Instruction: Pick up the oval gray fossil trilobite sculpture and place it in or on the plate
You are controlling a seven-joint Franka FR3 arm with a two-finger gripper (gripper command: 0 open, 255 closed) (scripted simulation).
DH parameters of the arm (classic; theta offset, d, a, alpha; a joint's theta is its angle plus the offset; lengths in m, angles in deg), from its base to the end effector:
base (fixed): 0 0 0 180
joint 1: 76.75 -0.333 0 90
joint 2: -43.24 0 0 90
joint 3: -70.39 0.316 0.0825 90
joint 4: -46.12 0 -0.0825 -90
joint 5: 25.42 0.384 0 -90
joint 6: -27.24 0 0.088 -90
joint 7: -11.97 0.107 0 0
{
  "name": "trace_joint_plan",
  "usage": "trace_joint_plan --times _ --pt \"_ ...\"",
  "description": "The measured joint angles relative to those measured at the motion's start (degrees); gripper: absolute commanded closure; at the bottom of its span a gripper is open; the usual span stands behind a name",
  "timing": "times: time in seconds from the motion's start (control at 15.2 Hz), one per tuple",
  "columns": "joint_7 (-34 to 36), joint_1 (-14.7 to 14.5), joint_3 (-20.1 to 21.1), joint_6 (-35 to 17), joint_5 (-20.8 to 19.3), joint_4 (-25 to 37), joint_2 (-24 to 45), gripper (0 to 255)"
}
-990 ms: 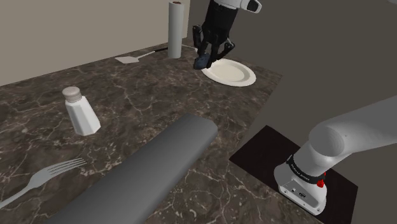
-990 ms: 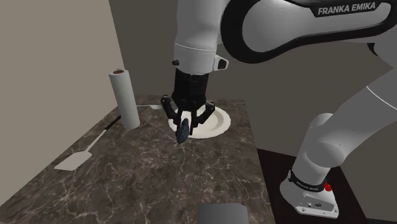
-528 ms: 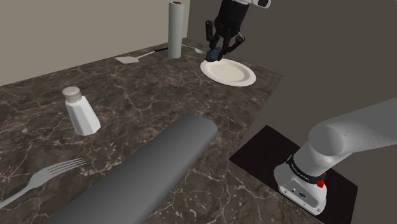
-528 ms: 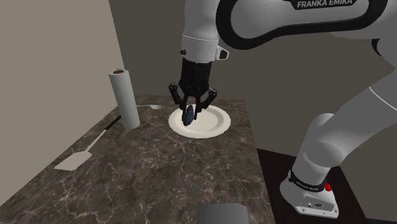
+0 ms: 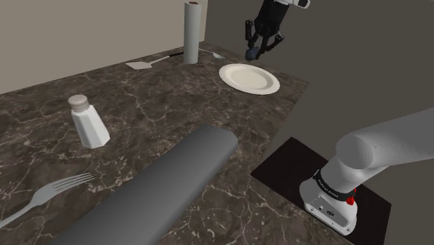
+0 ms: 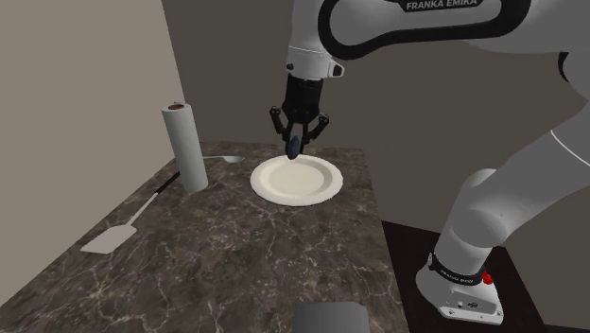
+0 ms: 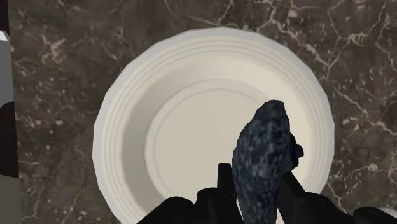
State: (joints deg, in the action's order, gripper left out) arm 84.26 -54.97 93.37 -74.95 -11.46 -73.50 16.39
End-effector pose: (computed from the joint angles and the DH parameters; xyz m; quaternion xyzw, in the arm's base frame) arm 0.4334 0.0619 0.6055 -0.7927 0.6051 -0.0356 0.0649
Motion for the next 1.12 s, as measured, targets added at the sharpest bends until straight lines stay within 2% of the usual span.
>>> trace_joint_plan --times 0.2,0.92,1.12 --pt "-1.6 0.4 -0.8 -1.4 -0.3 -1.3 0.4 255" --pt "-2.6 0.1 0.0 -9.5 0.6 -9.4 0.4 255" --pt "-2.7 0.0 0.1 -10.1 0.7 -10.2 0.3 255"
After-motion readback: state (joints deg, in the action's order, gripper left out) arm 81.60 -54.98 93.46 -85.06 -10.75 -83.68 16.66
